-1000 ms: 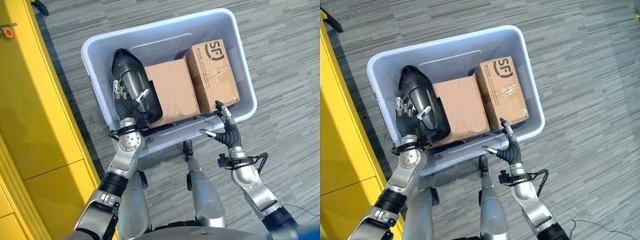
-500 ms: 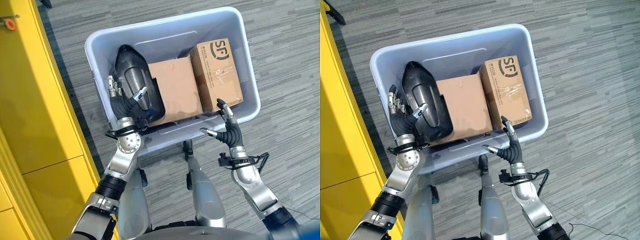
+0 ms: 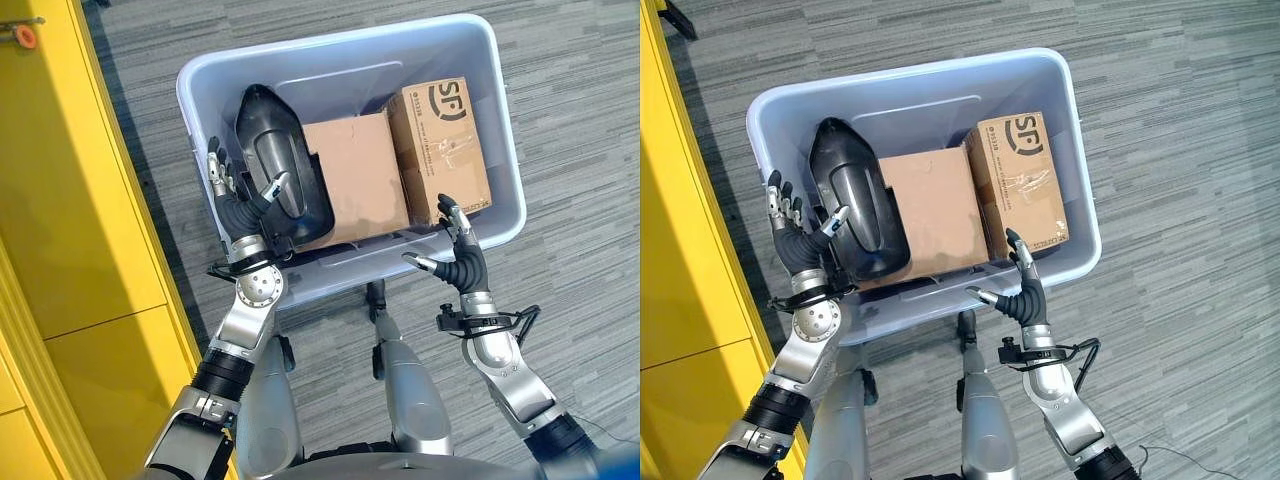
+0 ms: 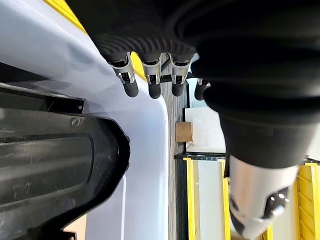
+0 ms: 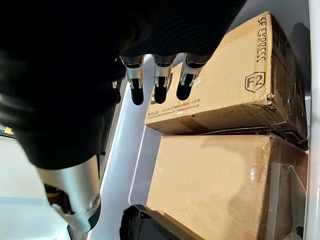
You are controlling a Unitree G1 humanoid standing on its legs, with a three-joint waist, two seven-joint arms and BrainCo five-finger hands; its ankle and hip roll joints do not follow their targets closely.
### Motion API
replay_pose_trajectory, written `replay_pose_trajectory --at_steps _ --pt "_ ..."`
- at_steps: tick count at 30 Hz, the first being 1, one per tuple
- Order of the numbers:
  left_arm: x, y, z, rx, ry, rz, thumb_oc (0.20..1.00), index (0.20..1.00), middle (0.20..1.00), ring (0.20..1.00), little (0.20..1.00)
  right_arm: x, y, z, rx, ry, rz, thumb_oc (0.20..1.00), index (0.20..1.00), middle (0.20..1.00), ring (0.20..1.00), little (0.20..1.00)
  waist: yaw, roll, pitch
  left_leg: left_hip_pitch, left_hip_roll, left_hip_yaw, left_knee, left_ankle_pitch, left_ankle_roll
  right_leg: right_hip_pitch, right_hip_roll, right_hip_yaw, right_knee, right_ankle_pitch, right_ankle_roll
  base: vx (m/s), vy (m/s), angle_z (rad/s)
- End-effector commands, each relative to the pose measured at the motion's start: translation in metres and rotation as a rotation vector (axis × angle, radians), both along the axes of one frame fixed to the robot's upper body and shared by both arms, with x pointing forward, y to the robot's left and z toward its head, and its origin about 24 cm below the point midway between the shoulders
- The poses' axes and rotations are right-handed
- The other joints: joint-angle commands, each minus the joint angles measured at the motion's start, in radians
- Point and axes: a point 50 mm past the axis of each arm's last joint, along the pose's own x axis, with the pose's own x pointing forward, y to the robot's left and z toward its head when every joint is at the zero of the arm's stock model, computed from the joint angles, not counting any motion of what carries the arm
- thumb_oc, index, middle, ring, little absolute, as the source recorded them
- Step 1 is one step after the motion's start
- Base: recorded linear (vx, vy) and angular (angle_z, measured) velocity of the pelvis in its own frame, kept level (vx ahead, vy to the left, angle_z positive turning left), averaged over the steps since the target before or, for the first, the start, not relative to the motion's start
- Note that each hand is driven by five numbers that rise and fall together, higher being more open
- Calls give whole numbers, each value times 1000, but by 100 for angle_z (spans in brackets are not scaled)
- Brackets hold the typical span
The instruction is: Move parts from the plastic box to the shelf.
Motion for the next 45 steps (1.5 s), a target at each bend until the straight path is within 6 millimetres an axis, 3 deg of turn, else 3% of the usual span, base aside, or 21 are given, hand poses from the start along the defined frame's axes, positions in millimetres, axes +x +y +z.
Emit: replay_pose_trajectory --at_steps 1,7,12,24,40,41,42,45 --pt "2 11 19 49 -103 70 1000 1000 1000 1000 1000 1 -7 23 41 -129 -13 1000 1000 1000 1000 1000 11 -28 -16 89 109 -13 5 -36 -93 -45 -92 19 61 83 61 -5 -16 7" --pt "6 12 13 27 -69 69 1000 1000 1000 1000 1000 2 -7 24 47 -134 -22 1000 1000 1000 1000 1000 10 -39 -8 71 112 -20 5 -35 -94 -56 -87 11 62 82 58 -3 -11 5" --pt "11 9 0 -97 -2 19 1000 1000 1000 1000 1000 0 -7 22 45 -121 -33 1000 1000 1000 1000 1000 8 -48 5 52 114 -24 5 -33 -94 -67 -81 5 62 83 58 -1 -7 2" --pt "23 10 -19 -141 109 34 1000 1000 1000 1000 1000 0 -6 22 53 -118 -36 1000 1000 1000 1000 1000 -4 -78 14 20 122 -33 5 -32 -95 -88 -69 -3 55 90 58 1 -2 1" --pt "58 25 -10 -353 174 116 1000 1000 1000 1000 1000 0 1 22 60 -100 18 1000 1000 1000 1000 1000 -50 -117 0 -7 128 -35 5 -42 -93 -114 -56 4 51 91 59 1 1 0" --pt "60 26 -12 -350 195 118 711 711 711 711 711 0 1 23 58 -98 26 1000 1000 1000 1000 1000 -53 -117 -1 -8 128 -35 5 -43 -93 -116 -55 6 51 91 59 0 0 0" --pt "66 29 -16 -300 260 131 200 200 200 200 200 -2 -1 22 54 -93 36 1000 1000 1000 1000 1000 -62 -118 -6 -8 128 -35 5 -45 -92 -119 -55 8 51 90 59 0 0 0" --pt "71 30 -25 -234 346 157 200 200 200 200 200 -3 -2 22 46 -89 46 1000 1000 1000 1000 1000 -68 -116 -8 -5 126 -34 5 -46 -92 -120 -56 9 52 91 58 0 3 -1"
